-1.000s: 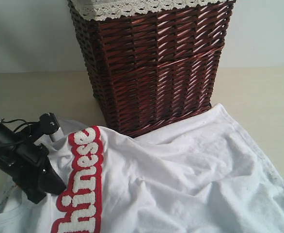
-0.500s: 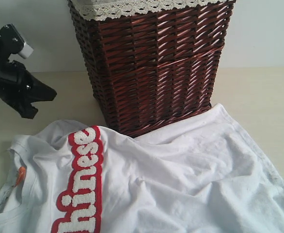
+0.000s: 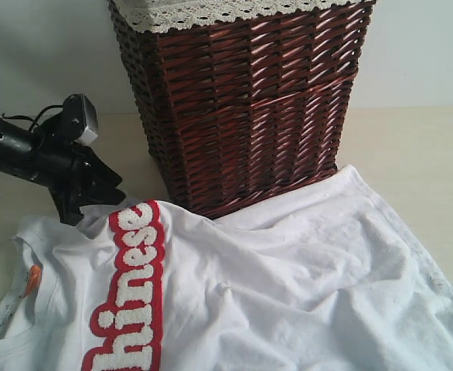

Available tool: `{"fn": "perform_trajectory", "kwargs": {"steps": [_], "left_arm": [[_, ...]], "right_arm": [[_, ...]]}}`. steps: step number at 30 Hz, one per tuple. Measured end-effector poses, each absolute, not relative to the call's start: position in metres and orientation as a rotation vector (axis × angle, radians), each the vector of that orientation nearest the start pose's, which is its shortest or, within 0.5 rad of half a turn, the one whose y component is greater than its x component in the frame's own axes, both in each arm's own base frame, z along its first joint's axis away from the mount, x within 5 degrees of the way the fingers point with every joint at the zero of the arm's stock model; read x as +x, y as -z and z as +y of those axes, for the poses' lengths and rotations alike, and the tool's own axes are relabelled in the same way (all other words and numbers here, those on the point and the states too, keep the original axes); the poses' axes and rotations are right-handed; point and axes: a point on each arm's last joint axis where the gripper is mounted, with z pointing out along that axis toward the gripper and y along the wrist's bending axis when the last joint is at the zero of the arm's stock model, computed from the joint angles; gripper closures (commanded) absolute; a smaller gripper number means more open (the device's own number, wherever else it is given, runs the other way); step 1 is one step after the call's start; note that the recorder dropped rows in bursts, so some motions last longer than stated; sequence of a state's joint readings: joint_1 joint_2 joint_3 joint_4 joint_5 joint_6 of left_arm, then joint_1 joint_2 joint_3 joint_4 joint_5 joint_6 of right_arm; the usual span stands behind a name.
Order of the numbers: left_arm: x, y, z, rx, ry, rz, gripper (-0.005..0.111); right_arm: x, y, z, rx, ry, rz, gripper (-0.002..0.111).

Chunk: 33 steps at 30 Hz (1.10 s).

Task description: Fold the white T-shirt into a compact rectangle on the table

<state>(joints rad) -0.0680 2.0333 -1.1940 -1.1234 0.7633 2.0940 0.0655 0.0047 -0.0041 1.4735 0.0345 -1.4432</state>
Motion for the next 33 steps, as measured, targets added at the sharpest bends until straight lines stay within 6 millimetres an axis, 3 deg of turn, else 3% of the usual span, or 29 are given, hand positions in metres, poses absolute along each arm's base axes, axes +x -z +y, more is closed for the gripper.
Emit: {"fn": "perform_trajectory", "kwargs": {"steps": [7,13,15,18,21,26,33], "left_arm": [[0.397,-0.124,-0.088,1.538,0.463,1.894,0.069],[0.394,-0.099,-0.085,1.674,0.452,1.911,0.07],[0.393,-0.094,-0.086,1.679,0.459,1.918,0.078],[0.394,-0.094,-0.086,1.677,0.448,1.921,0.103],[0.398,-0.093,-0.083,1.648,0.388,1.937,0.107],[0.422,-0.097,-0.07,1.33,0.101,2.065,0.107],[0.435,-0.105,-0.055,0.897,-0.02,2.22,0.107]], "right_arm": [[0.056,-0.214,0.007,-0.053,-0.102,1.487,0.088],[0.056,-0.214,0.007,-0.053,-0.102,1.487,0.088],[0.056,-0.214,0.007,-0.053,-0.102,1.487,0.088],[0.056,-0.214,0.007,-0.053,-0.102,1.487,0.088],[0.056,-0.214,0.007,-0.053,-0.102,1.487,0.088],[0.056,-0.214,0.007,-0.053,-0.102,1.487,0.088],[0.056,-0.214,0.007,-0.053,-0.102,1.487,0.088]]}}
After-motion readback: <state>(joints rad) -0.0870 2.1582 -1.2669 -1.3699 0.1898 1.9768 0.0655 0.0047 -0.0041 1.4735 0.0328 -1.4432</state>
